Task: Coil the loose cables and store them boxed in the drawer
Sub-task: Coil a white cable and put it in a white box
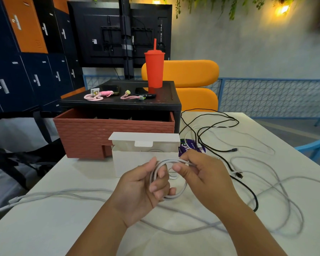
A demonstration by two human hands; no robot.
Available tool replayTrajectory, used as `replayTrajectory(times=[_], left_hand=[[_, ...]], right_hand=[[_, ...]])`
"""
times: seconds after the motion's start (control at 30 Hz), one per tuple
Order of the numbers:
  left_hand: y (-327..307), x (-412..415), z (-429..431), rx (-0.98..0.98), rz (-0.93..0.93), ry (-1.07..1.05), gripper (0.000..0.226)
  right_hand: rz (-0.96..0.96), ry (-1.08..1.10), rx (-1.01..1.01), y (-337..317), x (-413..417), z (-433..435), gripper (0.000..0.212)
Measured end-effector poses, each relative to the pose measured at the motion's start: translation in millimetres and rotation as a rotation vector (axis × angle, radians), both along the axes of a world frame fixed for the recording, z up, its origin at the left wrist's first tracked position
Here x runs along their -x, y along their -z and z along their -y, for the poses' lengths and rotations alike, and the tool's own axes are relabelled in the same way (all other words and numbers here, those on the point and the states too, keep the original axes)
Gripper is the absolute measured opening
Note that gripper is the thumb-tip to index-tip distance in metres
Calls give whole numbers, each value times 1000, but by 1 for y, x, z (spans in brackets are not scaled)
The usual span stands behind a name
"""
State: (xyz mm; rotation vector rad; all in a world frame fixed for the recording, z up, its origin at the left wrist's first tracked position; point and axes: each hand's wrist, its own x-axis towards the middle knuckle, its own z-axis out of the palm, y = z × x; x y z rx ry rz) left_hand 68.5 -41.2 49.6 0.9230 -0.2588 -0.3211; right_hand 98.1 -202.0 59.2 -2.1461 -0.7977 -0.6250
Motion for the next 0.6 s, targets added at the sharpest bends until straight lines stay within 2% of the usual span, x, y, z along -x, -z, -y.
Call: replayTrajectory(times=[0.1,0.3,0.47,0.6], left_hand=[[-5,3,7,-14,-92,-110,48],[-8,5,6,28,-112,-71,32],[-6,6,3,85,-81,-14,17],[-5,6,0,119,-40,18,31]], right_hand=[[5,68,-27,3,-1,0,35],[16,72,-72,4,0,-4,32],[-57,-10,-89,7,0,-5,40],[-152,-57,-148,7,1,-8,34]])
